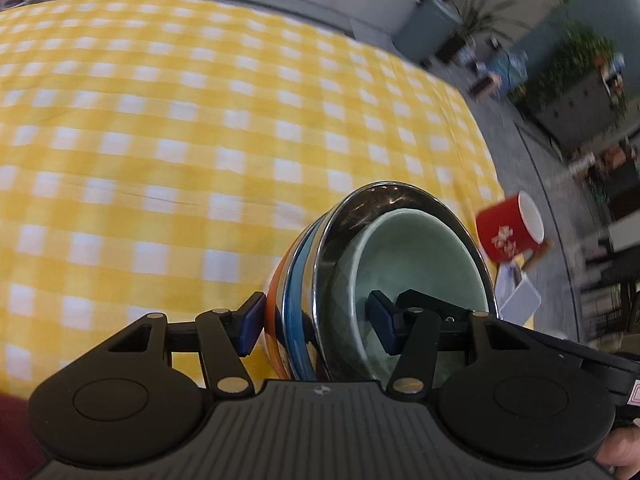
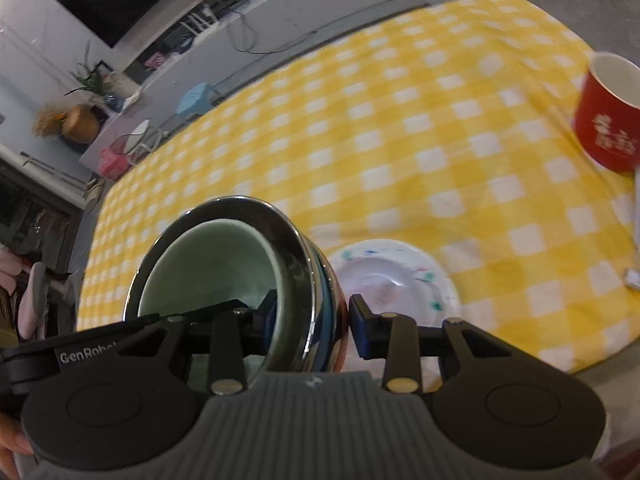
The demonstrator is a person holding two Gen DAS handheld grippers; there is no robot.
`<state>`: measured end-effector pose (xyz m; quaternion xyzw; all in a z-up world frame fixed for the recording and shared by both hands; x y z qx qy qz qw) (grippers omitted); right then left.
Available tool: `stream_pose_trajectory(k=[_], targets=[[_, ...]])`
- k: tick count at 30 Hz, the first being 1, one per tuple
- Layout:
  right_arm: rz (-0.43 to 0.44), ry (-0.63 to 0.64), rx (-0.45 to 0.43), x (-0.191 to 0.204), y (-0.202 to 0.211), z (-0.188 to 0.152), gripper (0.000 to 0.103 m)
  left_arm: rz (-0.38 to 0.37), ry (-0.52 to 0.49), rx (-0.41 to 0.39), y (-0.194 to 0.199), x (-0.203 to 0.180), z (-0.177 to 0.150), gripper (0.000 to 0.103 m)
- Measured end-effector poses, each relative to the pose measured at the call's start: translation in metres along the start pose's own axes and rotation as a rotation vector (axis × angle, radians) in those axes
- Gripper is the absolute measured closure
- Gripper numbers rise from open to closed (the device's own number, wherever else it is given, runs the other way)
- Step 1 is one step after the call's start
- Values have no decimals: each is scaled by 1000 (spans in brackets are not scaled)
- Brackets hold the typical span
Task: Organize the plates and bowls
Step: 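Lift the bowl stack with both grippers and lower it onto the plates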
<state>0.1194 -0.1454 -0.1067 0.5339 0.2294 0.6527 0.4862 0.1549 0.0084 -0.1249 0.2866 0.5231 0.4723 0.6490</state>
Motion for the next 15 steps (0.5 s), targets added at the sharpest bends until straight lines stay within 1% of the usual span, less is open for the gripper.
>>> stream_pose_trajectory(k=[3,6,11,15], targets=[[-14,-41,12,-18,-8,0,67,0,-26,41,-19,-7,-1,40],[-40,-55,23,-30,-14,1,67,-20,-26,61,-33,-8,-3,40],[-93,-29,33,-32,-24,2,67,-52,-15,89,-47,-1,-3,40],[-112,-3,30,-30,-28,1,67,-68,-24,92,-48,2,-3,40]])
Point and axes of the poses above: each gripper's, at about its wrist camera, not at the fingertips, and y roughly against the way its jaws point, x to its left, z to its top, the point moved 9 cm from there along -y, roughly the way its jaws point, and after that the axes turned 3 degrees about x, right-handed, at the moved point
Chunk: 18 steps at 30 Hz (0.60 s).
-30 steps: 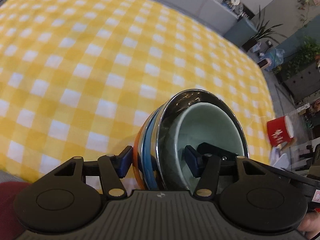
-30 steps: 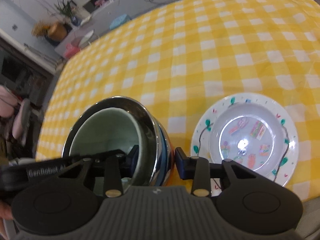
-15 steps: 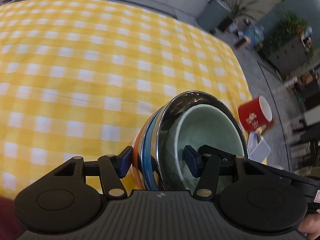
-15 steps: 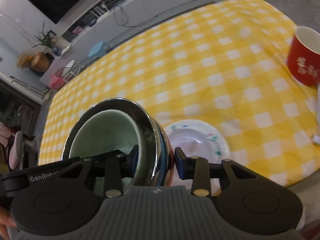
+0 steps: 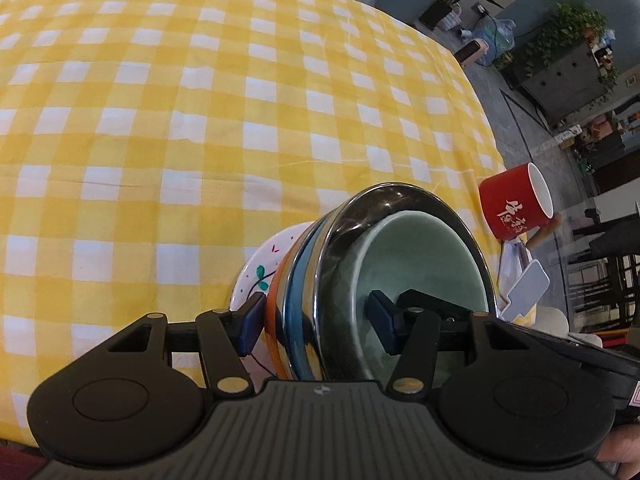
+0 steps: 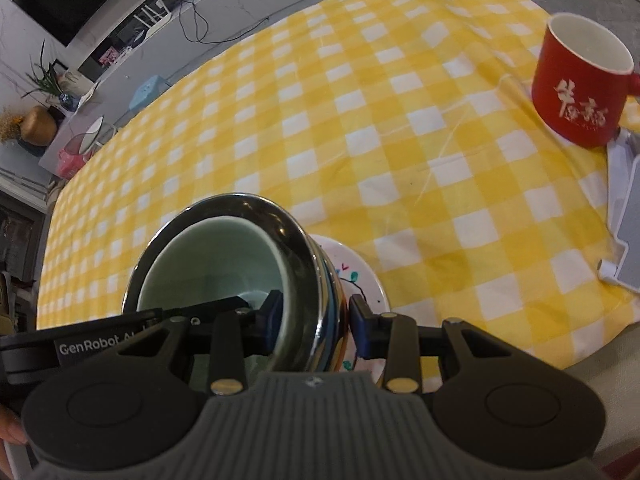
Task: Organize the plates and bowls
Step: 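Lift the bowl stack with both grippers and lower it onto the plates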
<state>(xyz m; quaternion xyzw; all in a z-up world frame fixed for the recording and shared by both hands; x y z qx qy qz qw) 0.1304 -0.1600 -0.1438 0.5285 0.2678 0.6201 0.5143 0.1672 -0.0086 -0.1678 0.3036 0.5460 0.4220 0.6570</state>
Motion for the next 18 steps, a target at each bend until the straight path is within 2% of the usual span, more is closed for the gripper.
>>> stream_pose_trajectory(k=[4,8,10,11,13,18], targets=[[-5,28,-24,1,0,0,67,7,-11,-23,1,0,1,40],[6,9,-37,-3,0,-1,61,108,-79,-122,9,-4,3,40],[4,27,-55,-4,1,0,49,164,-112,-175,16,-6,3,39],[14,47,-78,-3,4,0,46,178,-118,-203,21,-6,3,39],[23,80,-129,-1,11,2,28,178,-99,-247,30,-5,3,37],[39,152,-245,8,36,6,15,140,-89,-322,58,-7,-3,27]])
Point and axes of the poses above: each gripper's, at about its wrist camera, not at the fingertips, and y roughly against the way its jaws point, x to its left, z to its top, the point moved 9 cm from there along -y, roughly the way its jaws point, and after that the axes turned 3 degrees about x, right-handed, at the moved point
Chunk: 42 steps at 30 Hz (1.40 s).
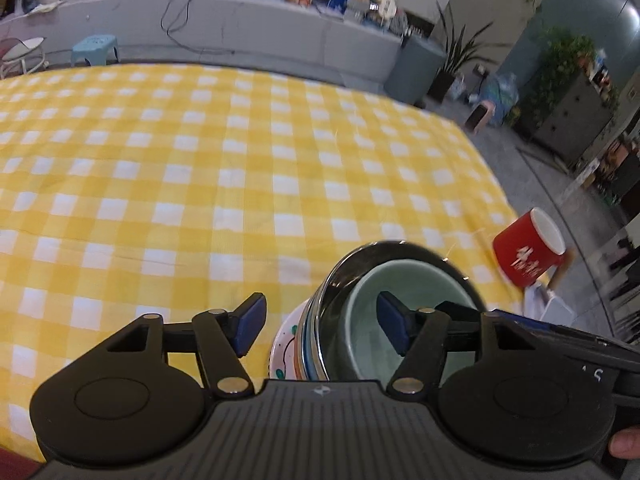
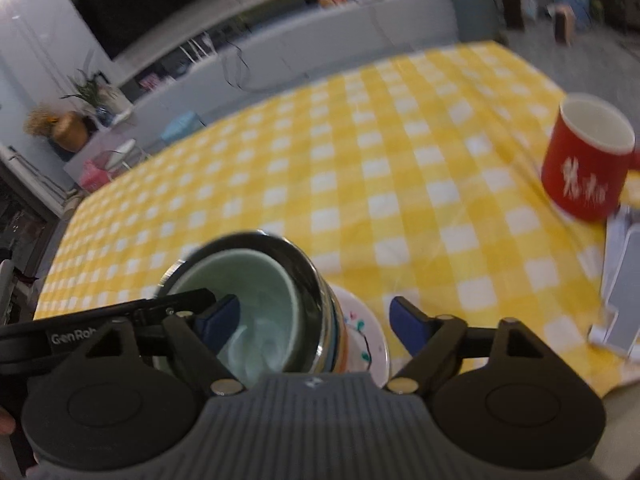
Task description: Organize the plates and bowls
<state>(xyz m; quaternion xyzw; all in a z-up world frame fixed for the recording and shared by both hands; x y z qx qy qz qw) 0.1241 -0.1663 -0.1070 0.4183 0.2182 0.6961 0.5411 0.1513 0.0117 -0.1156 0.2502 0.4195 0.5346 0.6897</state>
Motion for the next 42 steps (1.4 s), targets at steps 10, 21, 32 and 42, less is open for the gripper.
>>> stream_pose_trajectory(k=[10,21,32,42], targets=[[-126,80,-396,5,82,19,14,51,-260,-278,75,-45,3,13],[-246,147,-350,-1,91,-22,14,94,-172,-301,105,-48,-9,11],[-169,136,-156,17,80,-81,14,195,-147,-243,92,-30,-50,15],[-162,167,-130,23,69,-94,14,240,-186,-203,71,-29,-68,23]])
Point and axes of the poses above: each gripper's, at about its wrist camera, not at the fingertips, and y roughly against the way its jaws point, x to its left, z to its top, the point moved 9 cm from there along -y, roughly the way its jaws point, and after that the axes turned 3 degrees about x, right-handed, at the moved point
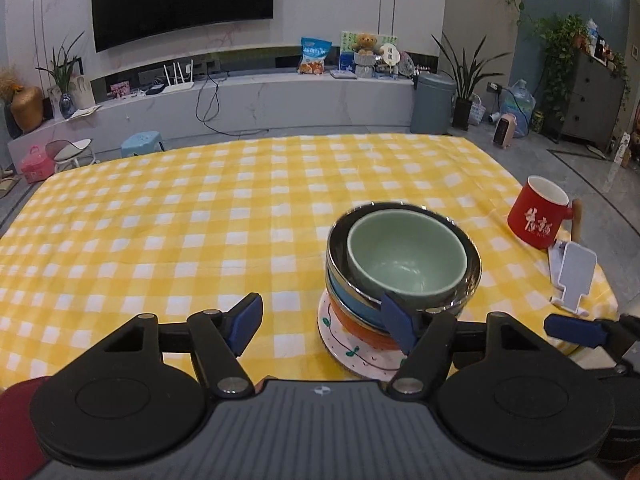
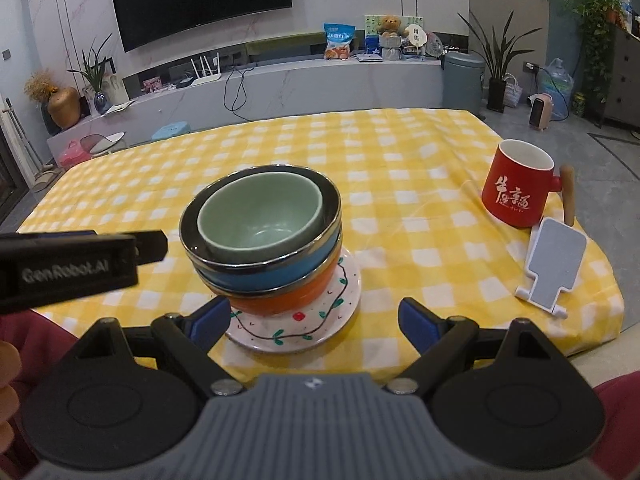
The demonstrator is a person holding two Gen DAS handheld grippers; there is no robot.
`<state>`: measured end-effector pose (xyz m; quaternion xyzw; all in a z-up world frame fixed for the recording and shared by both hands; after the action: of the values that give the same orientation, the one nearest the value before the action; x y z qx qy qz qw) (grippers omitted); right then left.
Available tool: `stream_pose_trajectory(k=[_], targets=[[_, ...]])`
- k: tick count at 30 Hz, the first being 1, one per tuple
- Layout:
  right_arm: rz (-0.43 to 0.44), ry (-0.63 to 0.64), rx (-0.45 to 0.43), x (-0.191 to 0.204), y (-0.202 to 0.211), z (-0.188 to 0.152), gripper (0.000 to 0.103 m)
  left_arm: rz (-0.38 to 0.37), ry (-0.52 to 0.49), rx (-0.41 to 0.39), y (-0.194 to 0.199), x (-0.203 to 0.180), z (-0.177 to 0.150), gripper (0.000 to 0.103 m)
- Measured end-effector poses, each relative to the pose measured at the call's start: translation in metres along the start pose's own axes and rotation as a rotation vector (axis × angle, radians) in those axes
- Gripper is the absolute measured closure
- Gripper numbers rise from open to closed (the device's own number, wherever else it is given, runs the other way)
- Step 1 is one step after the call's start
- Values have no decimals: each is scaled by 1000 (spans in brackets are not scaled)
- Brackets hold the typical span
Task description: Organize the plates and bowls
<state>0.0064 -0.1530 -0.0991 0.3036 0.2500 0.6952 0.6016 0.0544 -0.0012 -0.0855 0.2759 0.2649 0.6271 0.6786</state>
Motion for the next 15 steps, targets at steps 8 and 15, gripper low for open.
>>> stream_pose_trajectory(k=[8,15], targets=[[24,-30,9,-1,-5,-5,14,-20,-15,26,-5,-6,-9,23],[24,-17,-6,2,-3,-4,14,-7,-26,28,0,-6,-9,23]])
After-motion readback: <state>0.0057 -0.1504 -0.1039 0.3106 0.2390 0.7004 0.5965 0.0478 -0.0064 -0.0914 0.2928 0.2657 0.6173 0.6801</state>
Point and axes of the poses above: each gripper's, at about its wrist camera, not at the fingertips, and y roughly against the way its jaws point, x to its left, z to its top, the point moved 9 cm from there along -y, roughly the way its jaws point, and after that the axes turned 3 degrees about x, right-handed, at the moved point
